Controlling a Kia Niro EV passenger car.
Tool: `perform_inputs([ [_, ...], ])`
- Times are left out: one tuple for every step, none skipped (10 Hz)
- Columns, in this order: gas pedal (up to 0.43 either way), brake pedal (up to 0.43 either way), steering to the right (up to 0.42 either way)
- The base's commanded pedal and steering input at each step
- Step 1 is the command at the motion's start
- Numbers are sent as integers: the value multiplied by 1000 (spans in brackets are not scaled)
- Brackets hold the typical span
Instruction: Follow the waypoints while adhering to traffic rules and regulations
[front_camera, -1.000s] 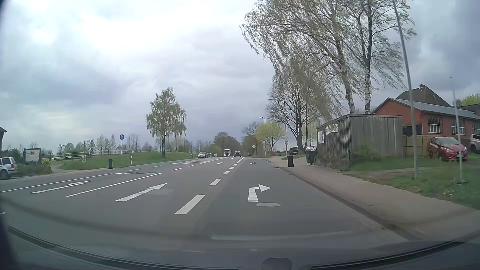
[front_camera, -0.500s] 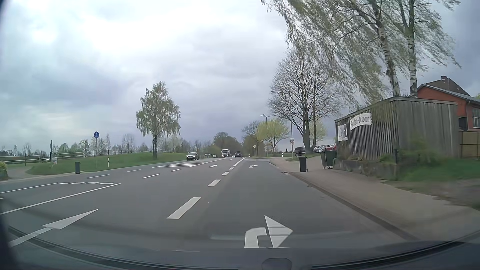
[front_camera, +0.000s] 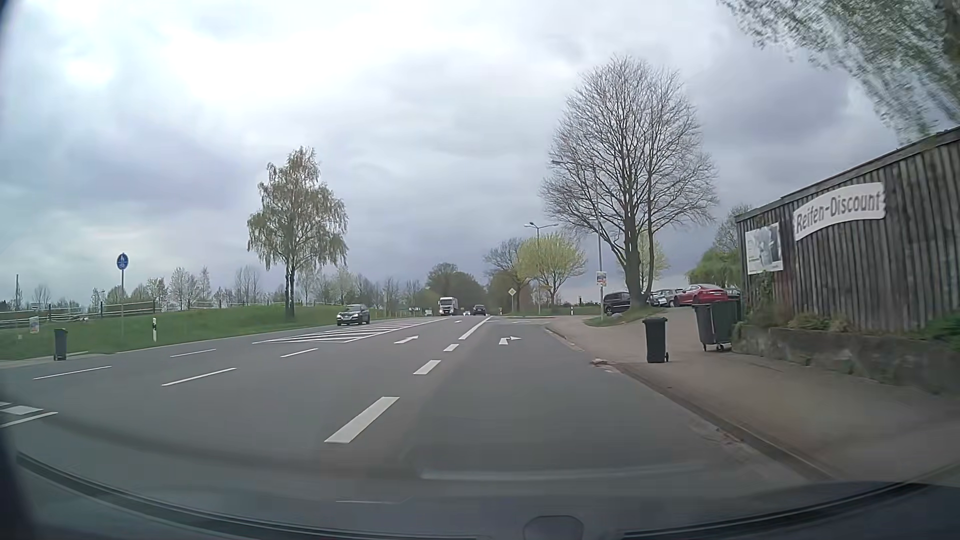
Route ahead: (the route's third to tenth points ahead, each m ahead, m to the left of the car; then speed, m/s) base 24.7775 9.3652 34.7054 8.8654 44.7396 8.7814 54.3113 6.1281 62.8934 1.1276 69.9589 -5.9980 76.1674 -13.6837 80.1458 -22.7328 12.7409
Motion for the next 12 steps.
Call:
perform_inputs([
  [157,0,-6],
  [157,0,-7],
  [150,0,-7],
  [138,0,-6],
  [130,0,-6],
  [130,0,-6],
  [130,0,-6],
  [130,0,-6],
  [130,0,-4],
  [130,0,-1],
  [130,0,1],
  [130,0,1],
])
